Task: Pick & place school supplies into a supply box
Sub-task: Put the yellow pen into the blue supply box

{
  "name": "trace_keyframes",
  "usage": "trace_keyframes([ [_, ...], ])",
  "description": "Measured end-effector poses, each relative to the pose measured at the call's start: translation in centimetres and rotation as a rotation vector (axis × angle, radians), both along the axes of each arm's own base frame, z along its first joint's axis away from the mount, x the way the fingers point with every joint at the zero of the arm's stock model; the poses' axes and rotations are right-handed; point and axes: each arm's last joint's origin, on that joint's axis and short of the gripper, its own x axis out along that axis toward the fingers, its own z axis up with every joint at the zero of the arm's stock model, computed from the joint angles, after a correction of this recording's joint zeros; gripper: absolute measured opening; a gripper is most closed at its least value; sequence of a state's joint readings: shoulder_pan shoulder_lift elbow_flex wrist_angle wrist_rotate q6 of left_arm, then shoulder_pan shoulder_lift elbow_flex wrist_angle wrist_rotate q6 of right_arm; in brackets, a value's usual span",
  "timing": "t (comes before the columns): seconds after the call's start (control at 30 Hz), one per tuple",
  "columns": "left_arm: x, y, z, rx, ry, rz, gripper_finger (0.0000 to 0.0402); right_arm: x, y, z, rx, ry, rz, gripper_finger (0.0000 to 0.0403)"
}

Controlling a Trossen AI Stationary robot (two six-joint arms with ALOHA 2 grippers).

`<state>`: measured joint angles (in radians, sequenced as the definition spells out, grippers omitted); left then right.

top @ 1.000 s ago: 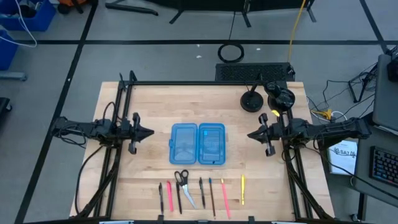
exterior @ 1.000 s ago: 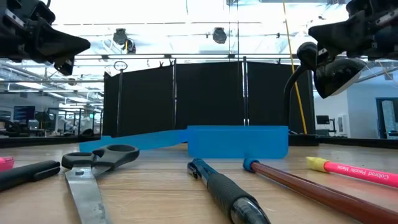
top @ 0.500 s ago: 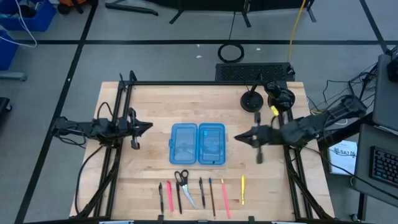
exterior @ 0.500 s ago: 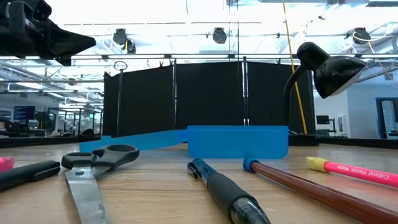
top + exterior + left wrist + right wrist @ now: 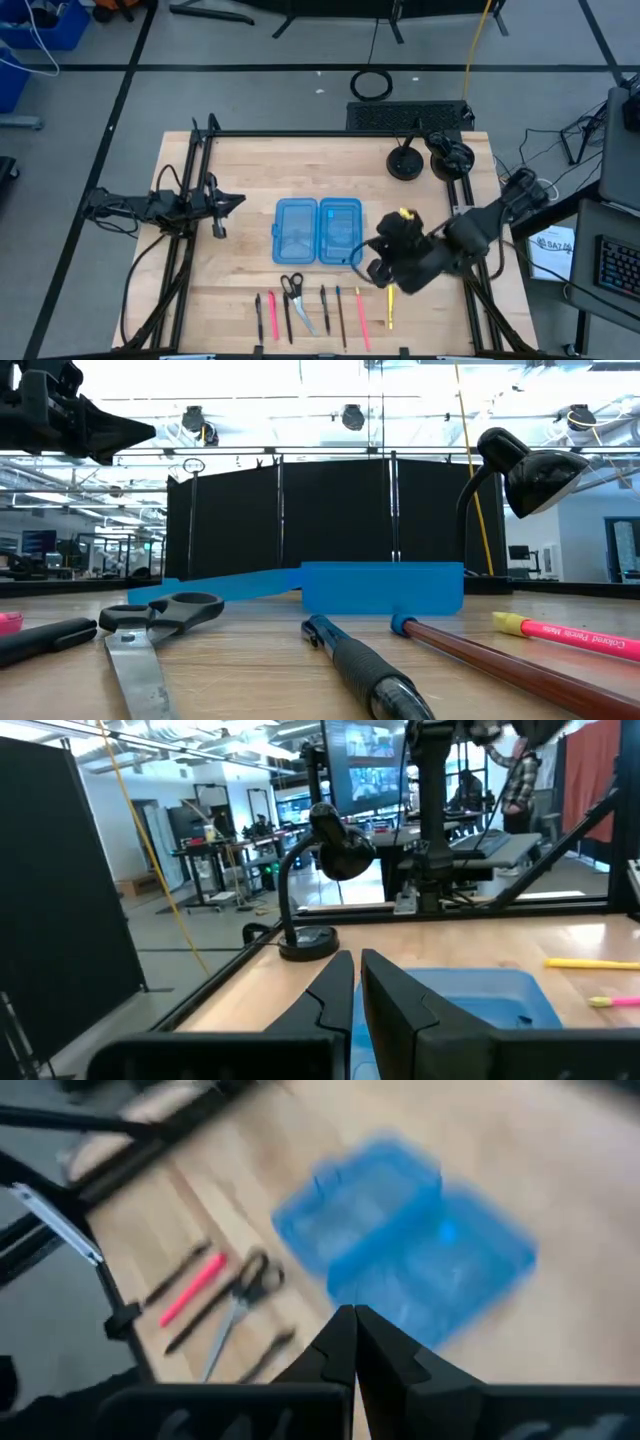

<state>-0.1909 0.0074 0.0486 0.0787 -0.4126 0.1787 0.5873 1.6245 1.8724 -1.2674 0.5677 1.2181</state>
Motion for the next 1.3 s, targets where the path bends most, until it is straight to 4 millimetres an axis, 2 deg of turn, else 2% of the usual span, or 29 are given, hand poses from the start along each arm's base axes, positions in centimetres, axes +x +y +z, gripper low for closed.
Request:
trace_keyframes([
  [0.2,0.0,0.0,0.0,0.013,0.003,0.001,0.0031,-0.2,3.3,-6.0,0.207,0.197,-0.211,0.0],
  [0.37,0.0,0.0,-0.2,0.06,0.035,0.004,0.0031,-0.7,5.4,-11.2,0.351,0.272,-0.286,0.0008],
  [0.53,0.1,0.0,-0.5,0.129,0.076,0.007,0.0031,-1.1,6.9,-16.3,0.523,0.201,-0.336,0.0055],
  [0.63,0.1,0.0,-0.5,0.136,0.082,0.007,0.0031,-1.3,7.4,-18.4,0.627,0.147,-0.359,0.0095],
  [0.73,0.1,0.0,-0.5,0.136,0.083,0.006,0.0031,-1.8,7.4,-19.5,0.633,0.15,-0.374,0.0129],
  [0.83,0.1,0.0,-0.5,0.136,0.082,0.006,0.0031,-2.6,7.0,-19.4,0.605,0.165,-0.417,0.0143],
  [0.97,0.1,0.0,-0.5,0.135,0.081,0.006,0.0031,-3.1,6.8,-19.2,0.575,0.169,-0.417,0.0142],
  [1.1,0.1,0.0,-0.5,0.135,0.081,0.006,0.0031,-3.6,7.0,-18.9,0.661,0.266,-0.453,0.0131],
  [1.3,0.1,0.0,-0.5,0.135,0.079,0.007,0.0031,-2.9,6.5,-19.2,0.703,0.339,-0.476,0.0126],
])
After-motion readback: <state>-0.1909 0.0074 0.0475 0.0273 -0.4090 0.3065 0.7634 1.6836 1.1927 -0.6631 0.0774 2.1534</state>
